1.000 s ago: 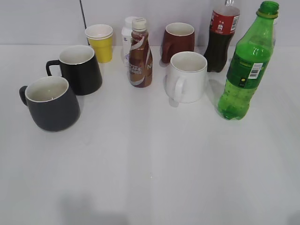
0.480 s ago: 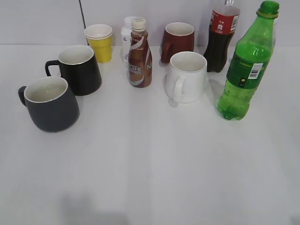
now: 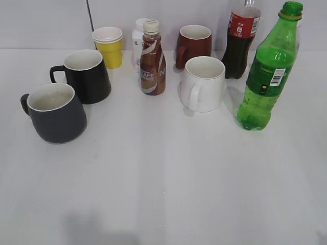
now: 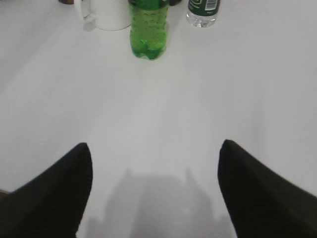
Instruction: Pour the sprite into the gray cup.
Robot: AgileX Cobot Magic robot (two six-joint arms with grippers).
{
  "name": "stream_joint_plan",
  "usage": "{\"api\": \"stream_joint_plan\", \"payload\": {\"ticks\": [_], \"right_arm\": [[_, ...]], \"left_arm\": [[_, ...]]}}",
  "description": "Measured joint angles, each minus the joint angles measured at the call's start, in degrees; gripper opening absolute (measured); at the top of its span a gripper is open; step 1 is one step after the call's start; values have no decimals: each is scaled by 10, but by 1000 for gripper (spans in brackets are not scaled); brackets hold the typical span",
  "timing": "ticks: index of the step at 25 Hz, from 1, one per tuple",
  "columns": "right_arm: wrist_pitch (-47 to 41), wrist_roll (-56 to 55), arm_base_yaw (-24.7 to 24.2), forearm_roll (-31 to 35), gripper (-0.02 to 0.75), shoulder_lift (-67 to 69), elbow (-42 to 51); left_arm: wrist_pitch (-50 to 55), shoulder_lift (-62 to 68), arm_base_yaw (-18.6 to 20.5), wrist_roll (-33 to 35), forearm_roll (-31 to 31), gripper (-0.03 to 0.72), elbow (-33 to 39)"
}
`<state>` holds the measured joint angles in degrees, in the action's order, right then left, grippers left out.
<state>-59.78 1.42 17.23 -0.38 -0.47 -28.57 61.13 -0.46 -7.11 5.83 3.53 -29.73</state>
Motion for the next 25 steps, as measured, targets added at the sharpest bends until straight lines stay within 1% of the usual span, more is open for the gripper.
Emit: {"api": "stream_joint_plan", "payload": {"ticks": [2,4,6,8,25], "right_arm": [[0,0,-38,0,592,0,0],[1,-1,-78,0,592,0,0],[1,-1,-110,0,592,-1,0],[1,-1,-125,0,592,-1,0],[2,-1,-129,0,591,-1,0]], "left_arm": [[0,0,32,0,0,237,0],[0,0,53,0,0,238,0],[0,0,59,0,1,236,0],[0,0,60,0,1,236,0],[0,0,61,0,2,235,0]]}}
